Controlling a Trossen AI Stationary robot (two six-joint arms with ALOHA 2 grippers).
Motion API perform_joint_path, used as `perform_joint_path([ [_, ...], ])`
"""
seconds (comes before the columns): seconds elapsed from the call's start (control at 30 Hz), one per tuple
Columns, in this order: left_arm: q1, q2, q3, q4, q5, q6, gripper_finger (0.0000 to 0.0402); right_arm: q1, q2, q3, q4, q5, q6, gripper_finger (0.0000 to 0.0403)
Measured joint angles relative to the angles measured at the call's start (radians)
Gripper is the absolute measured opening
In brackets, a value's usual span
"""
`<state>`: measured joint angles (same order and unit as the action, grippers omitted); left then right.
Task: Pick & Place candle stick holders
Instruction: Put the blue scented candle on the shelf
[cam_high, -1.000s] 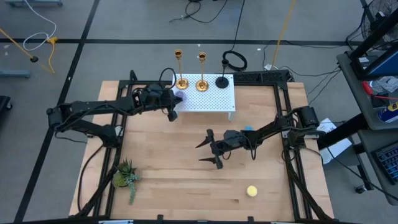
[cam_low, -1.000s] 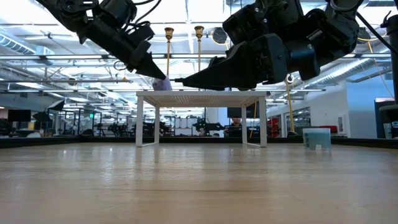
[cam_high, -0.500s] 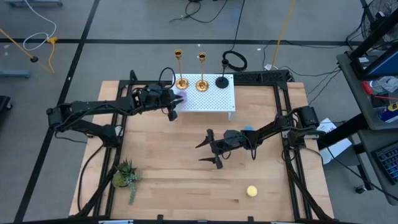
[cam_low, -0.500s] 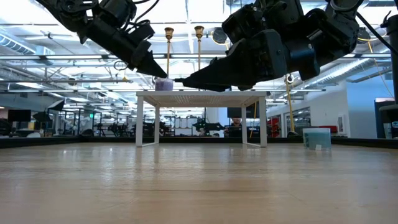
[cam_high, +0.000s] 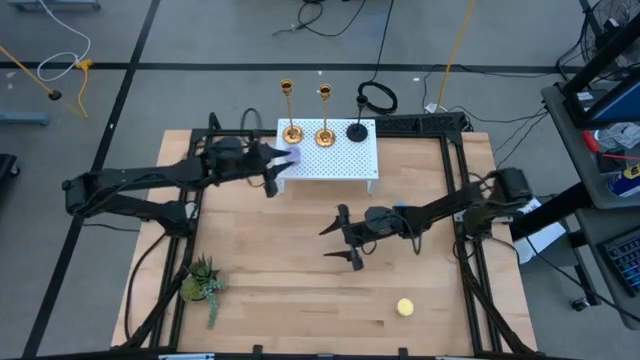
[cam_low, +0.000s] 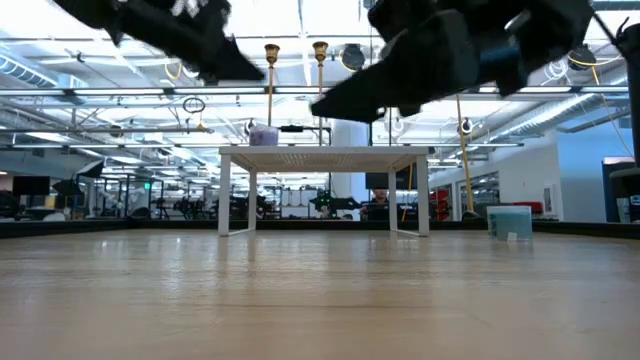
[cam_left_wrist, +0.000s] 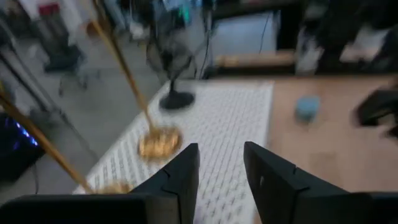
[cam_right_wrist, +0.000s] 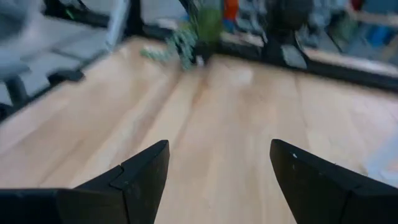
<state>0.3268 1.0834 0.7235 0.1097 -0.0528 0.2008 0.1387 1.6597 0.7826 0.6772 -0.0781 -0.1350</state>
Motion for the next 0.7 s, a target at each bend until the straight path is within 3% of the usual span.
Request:
perform_joint_path([
  [0.2, -0.081, -0.155, 0.001, -0.094, 0.002, 0.004, 0.0111, 0.067, -0.226, 0.000, -0.451, 0.211, 0.083, 0.0274],
  [0.47, -0.104, -0.247, 0.001, -0.285, 0.000, 0.001, 0.0093, 0.131, -0.404, 0.000, -1.084, 0.513, 0.528, 0.0229],
  [0.57, -0.104, -0.246, 0.001, -0.308, -0.001, -0.004, 0.0093, 0.134, -0.415, -0.004, -1.208, 0.551, 0.605, 0.0212],
  [0.7, -0.104, -0.232, 0.000, -0.314, -0.001, -0.034, 0.0093, 0.120, -0.417, -0.055, -1.225, 0.552, 0.691, 0.0200],
])
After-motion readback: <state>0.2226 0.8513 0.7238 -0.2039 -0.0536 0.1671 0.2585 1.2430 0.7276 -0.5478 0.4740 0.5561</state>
